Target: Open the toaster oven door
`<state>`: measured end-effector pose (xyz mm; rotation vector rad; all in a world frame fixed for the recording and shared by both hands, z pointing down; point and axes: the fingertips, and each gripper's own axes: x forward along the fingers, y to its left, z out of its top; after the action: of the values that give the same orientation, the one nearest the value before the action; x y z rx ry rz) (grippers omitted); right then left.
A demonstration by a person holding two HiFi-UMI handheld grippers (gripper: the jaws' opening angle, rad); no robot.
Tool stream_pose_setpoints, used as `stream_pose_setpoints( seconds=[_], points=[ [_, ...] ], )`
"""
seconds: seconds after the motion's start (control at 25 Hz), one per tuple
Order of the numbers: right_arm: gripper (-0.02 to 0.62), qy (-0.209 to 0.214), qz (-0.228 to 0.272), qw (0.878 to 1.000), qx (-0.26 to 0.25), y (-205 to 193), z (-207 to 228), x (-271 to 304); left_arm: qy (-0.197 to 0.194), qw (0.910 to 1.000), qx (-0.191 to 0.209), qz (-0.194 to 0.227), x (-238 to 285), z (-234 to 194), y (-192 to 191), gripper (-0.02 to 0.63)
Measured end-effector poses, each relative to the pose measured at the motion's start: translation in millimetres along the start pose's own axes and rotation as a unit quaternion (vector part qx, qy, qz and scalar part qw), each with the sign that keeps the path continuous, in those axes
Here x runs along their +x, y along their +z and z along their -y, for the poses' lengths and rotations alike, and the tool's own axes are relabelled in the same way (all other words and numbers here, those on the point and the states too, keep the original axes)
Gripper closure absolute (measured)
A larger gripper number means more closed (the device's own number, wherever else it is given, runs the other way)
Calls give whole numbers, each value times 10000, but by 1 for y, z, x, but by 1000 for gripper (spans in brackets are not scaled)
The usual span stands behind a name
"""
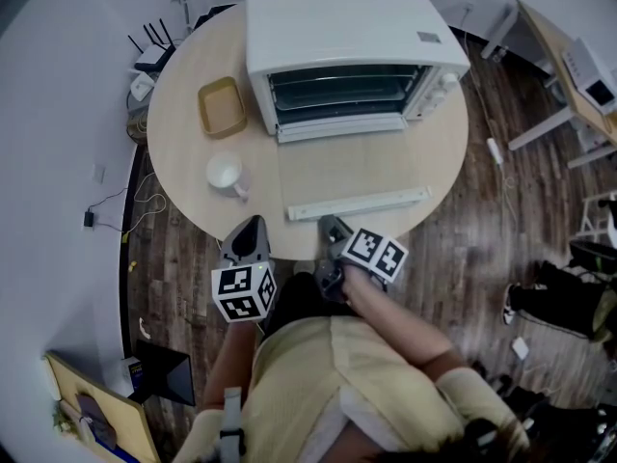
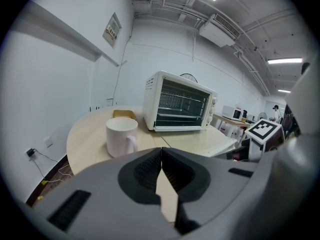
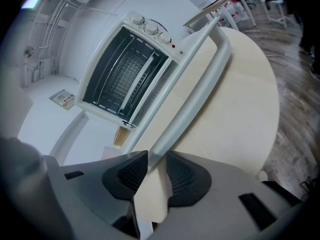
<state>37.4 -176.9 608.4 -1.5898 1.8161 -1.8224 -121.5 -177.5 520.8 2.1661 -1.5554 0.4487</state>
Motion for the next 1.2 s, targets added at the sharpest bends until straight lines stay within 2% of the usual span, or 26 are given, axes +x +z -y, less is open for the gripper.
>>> stream_pose_setpoints(
  seconds=[0.2,0.52,0.68,0.8,0.96,1.08,1.2],
  points=[
    [503,-68,-52,10000,30,0,4,-5,-4,10000,-8,17,1,0,1,603],
    [506,200,5,9997,-112,9,-13,-26,-32,10000,-9,41,-2,2,3,603],
    [506,309,171,9987,-370,20,-26,-40,-57,10000,-17,69,-4,2,5,603],
    [506,374,376,9951,-838,31,-40,-50,-90,9999,-13,101,-7,4,10,604],
    [506,377,666,9794,-1866,44,-55,-58,-154,9997,-8,170,-10,6,17,603],
    [512,344,917,9568,-2737,54,-66,-65,-200,9995,12,233,-13,7,23,603],
    [528,295,1115,9362,-3321,62,-74,-72,-238,9993,32,275,-16,9,28,603]
  ],
)
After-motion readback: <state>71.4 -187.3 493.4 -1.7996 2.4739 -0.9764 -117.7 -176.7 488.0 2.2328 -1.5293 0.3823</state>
